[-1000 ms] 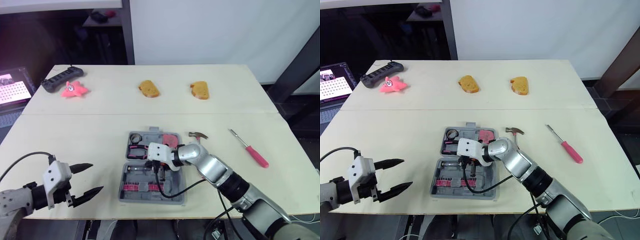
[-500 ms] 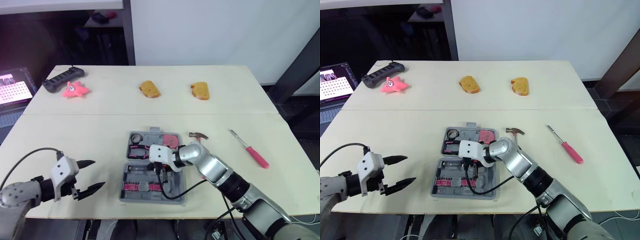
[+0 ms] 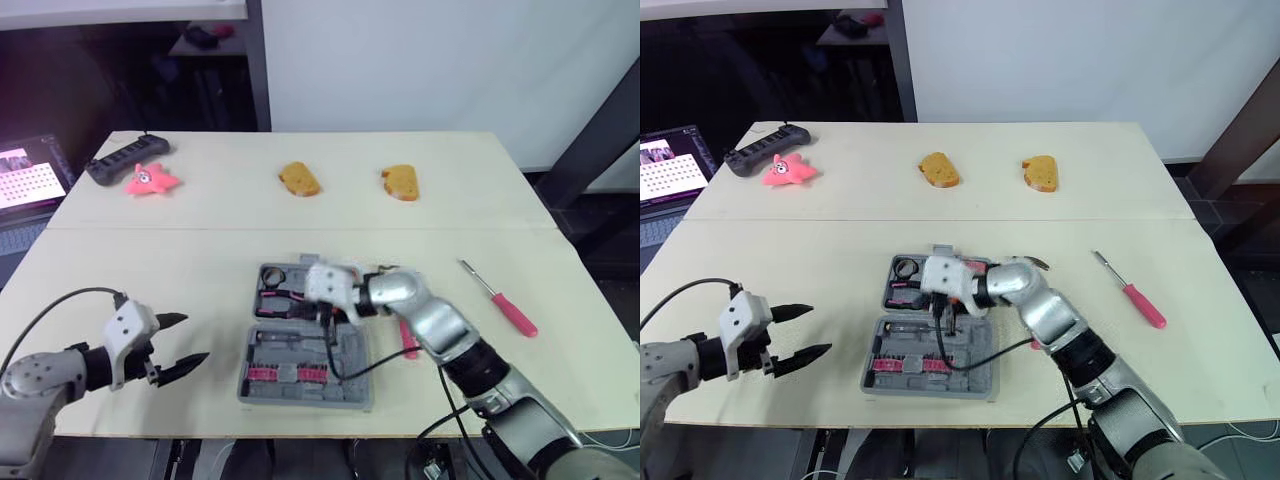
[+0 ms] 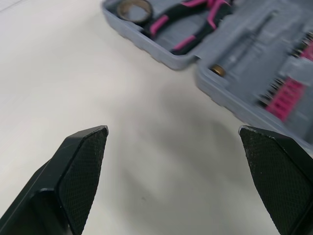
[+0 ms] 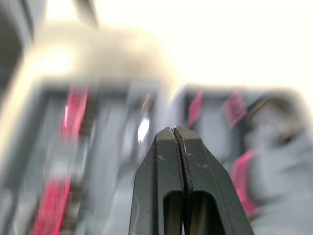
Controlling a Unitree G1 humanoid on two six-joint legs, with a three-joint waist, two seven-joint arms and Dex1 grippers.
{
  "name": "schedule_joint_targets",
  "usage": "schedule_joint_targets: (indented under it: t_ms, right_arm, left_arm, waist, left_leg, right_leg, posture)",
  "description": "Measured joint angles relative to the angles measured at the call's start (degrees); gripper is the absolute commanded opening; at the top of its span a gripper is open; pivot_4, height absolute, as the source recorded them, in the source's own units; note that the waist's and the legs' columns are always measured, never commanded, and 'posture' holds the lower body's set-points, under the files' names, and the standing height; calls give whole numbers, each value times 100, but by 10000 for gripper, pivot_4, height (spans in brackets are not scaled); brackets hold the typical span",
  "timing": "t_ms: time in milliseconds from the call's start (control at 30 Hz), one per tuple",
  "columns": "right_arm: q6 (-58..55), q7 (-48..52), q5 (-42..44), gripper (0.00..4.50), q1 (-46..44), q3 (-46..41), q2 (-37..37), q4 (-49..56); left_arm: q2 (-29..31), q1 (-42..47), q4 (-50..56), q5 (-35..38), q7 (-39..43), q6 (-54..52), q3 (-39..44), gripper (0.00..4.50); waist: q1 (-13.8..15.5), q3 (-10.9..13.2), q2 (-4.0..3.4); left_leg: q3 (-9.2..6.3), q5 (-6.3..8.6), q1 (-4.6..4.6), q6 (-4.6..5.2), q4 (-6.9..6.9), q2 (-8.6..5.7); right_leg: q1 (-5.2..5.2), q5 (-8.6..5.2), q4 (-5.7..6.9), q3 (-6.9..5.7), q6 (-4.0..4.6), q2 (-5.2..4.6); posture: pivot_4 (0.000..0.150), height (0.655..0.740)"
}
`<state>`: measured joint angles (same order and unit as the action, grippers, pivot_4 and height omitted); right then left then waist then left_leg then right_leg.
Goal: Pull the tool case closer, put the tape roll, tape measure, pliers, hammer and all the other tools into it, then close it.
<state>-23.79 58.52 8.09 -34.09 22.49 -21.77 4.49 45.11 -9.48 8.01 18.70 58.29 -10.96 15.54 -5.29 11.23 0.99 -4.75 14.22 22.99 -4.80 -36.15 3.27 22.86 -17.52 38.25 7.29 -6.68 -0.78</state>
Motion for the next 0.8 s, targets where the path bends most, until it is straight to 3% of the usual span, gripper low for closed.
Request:
schedule_joint_targets:
  t_ms: [167,333,433,533,767,800]
  right_arm:
    - [-265,333,258,362,143,-531,-977,450]
    - [-888,339,645,362,568,-1263,-1613,689]
    - [-915,223,914,362,1558,-2130,-2001,1052]
    - [-881,6,1174,8367,2868,-3394,-2093,1236]
    - [338,-173,1404,44456,4670,-5983,-1943,499]
    - [576,-173,1415,44841,4779,-6200,-1937,288]
  left_arm:
    - [23,624,-647,-974,-595,981,-345,45000]
    - [213,1285,-963,-466,188,528,-564,45000]
    - [274,1798,-1022,134,829,62,-597,45000]
    - [258,2341,-1364,476,1136,-227,-571,45000]
    - [198,2429,-2981,557,1511,273,-366,45000]
    - [200,2414,-3273,556,1554,423,-293,45000]
  waist:
    - [135,0,0]
    - [160,0,0]
    - [245,0,0]
    - [303,1,-2]
    - [151,1,-4]
    - [132,1,-3]
  left_leg:
    - [3,0,1,0,-2,-3]
    - [0,0,13,0,-2,-2]
    - [0,0,24,0,-2,-3]
    - [-1,0,29,0,-3,-6]
    - [3,0,4,1,0,-6]
    - [3,0,-2,1,-1,-6]
  right_leg:
    - [1,1,-5,-1,1,-2]
    - [10,0,-4,-3,1,0]
    - [12,-2,-8,-7,-2,-2]
    - [14,-3,-10,-7,-4,-2]
    - [-1,-4,-8,-1,-1,0]
    - [-7,-4,-9,-1,-1,1]
  posture:
    - [1500,7314]
    - [1500,7314]
    - [1500,7314]
    - [1500,7314]
    - [1500,7314]
    - [1500,7314]
